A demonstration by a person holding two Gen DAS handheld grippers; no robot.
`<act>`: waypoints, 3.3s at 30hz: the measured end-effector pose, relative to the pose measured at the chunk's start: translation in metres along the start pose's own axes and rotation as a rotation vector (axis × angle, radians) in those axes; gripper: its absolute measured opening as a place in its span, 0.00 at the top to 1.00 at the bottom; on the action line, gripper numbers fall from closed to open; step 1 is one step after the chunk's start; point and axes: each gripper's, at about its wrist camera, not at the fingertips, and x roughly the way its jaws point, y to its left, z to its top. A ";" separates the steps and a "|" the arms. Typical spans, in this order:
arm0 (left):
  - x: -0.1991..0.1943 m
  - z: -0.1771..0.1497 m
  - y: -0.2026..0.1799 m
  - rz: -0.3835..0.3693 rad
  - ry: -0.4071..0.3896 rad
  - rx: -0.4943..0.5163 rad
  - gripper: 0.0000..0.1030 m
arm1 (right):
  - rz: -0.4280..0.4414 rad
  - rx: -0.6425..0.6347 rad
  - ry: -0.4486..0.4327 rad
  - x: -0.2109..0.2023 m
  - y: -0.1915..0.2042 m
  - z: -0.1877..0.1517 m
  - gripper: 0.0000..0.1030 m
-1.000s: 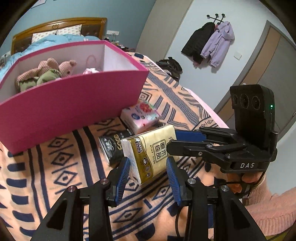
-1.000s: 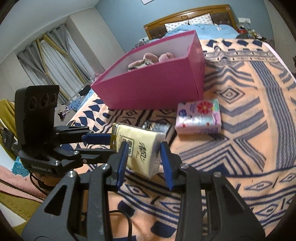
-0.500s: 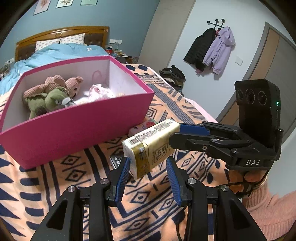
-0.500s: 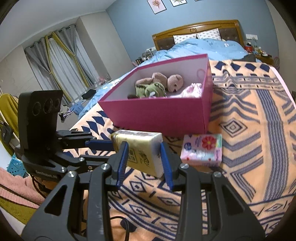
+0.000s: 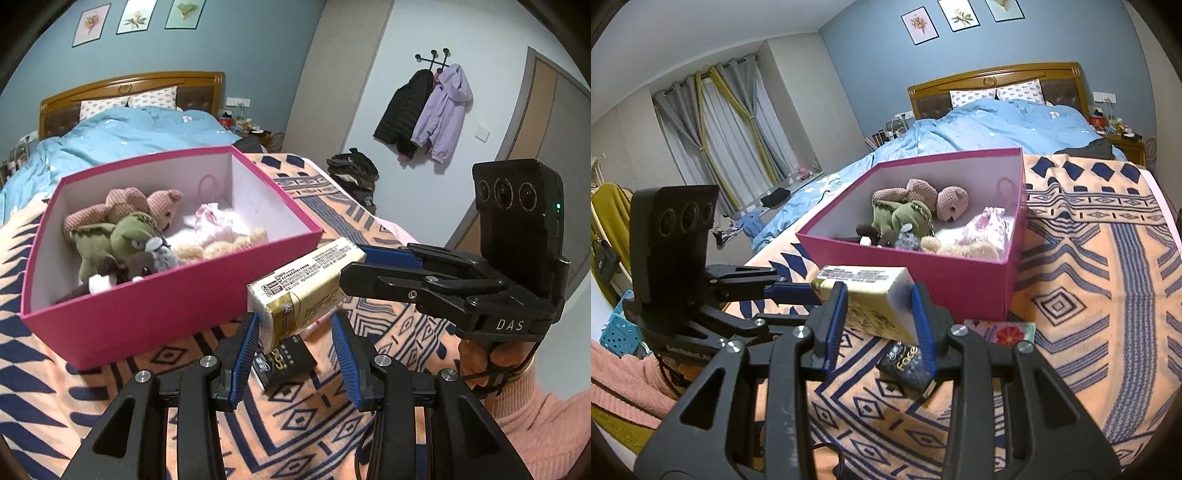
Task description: Organize objects
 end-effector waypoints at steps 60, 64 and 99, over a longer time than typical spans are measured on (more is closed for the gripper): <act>0.060 0.085 0.069 0.049 0.048 -0.104 0.60 | -0.029 0.073 0.044 0.074 -0.065 0.081 0.62; 0.063 0.086 0.071 0.052 0.052 -0.110 0.60 | -0.032 0.073 0.049 0.077 -0.066 0.082 0.62; 0.091 0.092 0.086 0.087 0.123 -0.132 0.60 | -0.069 0.085 0.109 0.103 -0.080 0.083 0.62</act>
